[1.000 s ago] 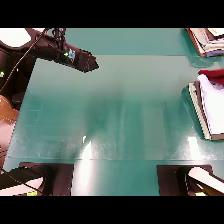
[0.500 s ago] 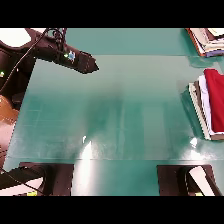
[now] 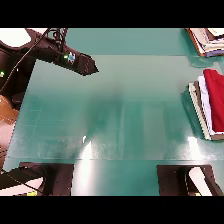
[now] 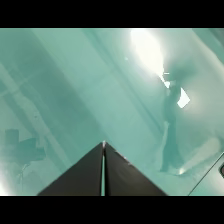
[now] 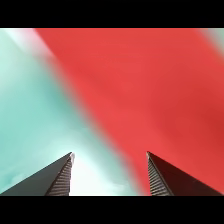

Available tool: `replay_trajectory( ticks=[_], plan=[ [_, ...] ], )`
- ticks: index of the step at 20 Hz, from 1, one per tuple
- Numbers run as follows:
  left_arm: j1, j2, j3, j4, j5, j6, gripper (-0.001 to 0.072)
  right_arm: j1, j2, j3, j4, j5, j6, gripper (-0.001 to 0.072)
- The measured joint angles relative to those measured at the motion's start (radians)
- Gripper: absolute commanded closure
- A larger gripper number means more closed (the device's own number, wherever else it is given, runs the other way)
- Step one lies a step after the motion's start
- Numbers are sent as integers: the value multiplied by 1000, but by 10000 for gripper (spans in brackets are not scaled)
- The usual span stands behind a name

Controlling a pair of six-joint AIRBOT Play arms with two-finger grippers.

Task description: Fold the shirts.

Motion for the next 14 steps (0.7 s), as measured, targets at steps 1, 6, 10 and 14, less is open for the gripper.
replay_trajectory(
  ticks=[1,6,10,14],
  plan=[
    [0,0,0,0,0,0,674,86,-5,3,27,0,1,181],
    [0,0,0,0,6,0,674,503,-66,9,92,-35,4,497],
    [0,0,0,0,9,0,674,750,-136,10,106,-80,5,691],
    [0,0,0,0,9,0,674,869,-183,10,111,-101,5,690]
  ],
)
